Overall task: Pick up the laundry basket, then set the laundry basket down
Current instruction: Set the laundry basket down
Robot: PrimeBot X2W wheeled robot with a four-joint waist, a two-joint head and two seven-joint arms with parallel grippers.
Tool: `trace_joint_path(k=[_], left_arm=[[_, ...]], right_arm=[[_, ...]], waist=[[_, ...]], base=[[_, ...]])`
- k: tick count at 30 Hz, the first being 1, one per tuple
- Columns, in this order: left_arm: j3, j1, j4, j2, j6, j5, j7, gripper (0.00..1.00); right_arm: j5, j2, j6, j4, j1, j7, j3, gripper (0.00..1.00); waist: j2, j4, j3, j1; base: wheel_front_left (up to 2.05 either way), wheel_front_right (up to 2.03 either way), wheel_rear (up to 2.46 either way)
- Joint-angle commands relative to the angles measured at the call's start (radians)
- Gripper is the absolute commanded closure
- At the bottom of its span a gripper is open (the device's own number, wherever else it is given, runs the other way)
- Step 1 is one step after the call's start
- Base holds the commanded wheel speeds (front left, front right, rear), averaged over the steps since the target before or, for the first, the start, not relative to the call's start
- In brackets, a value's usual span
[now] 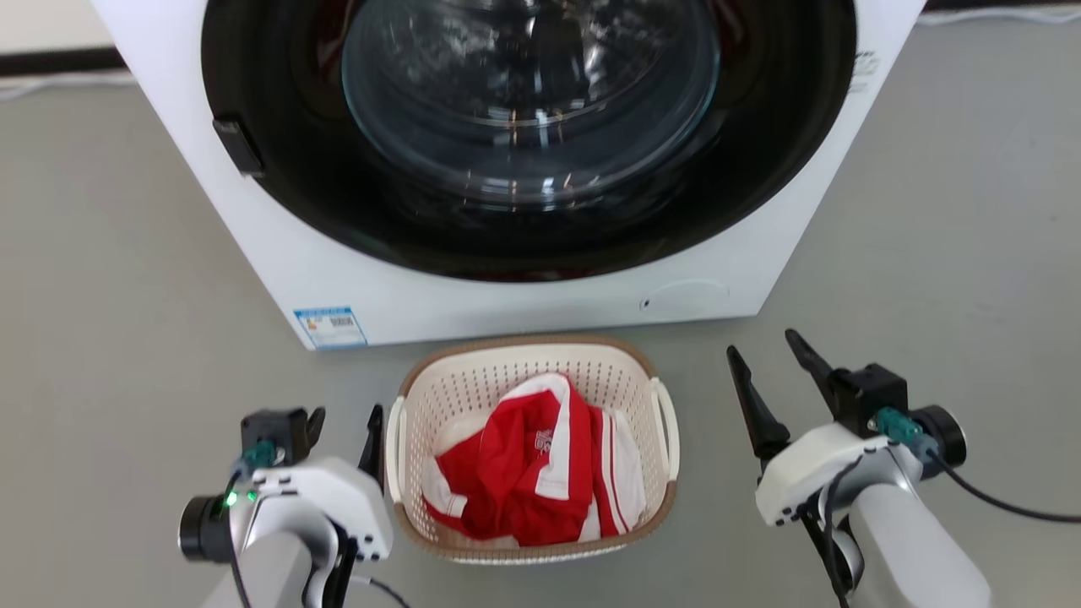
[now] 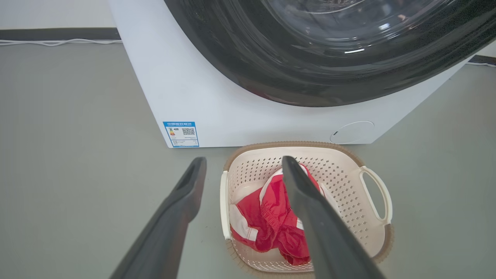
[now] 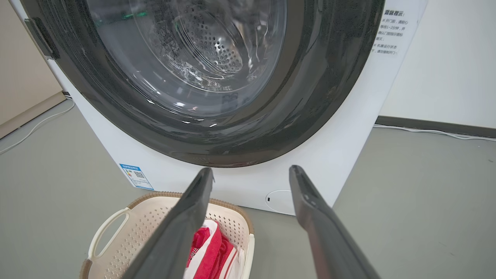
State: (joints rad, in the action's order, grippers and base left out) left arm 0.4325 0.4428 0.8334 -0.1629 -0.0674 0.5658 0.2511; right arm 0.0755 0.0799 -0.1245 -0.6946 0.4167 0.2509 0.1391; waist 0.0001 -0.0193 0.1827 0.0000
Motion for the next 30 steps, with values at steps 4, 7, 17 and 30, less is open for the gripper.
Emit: trace_joint_path(k=[4,7,17,30], left_arm=[[-0.09,-0.08,-0.102,-0.042,-0.008,-0.058,0.011,0.0],[-0.128,-0.132,-0.148,-0.043,-0.008,-0.081,0.011,0.0],[-0.243,-0.275,-0.272,-0.029,-0.003,-0.133,0.011,0.0],[-0.413,-0.423,-0.476,0.027,0.022,-0.218,0.011,0.0]], right_arm=[[0.005,0.001,-0.006,0.072,-0.054,0.011,0.026,0.0],[0.009,0.009,-0.006,0.102,-0.087,0.011,0.029,0.0],[0.019,0.027,-0.006,0.182,-0.186,0.011,0.019,0.0],[0.013,0.032,-0.006,0.324,-0.298,0.011,-0.029,0.0]], waist=[[-0.0001,-0.02,-0.062,0.0],[-0.0001,-0.028,-0.089,0.0],[-0.0001,-0.039,-0.16,0.0],[-0.0001,-0.03,-0.198,0.0]], base=[[0.0,0.0,0.0],[0.0,0.0,0.0],[0.0,0.0,0.0],[0.0,0.0,0.0]])
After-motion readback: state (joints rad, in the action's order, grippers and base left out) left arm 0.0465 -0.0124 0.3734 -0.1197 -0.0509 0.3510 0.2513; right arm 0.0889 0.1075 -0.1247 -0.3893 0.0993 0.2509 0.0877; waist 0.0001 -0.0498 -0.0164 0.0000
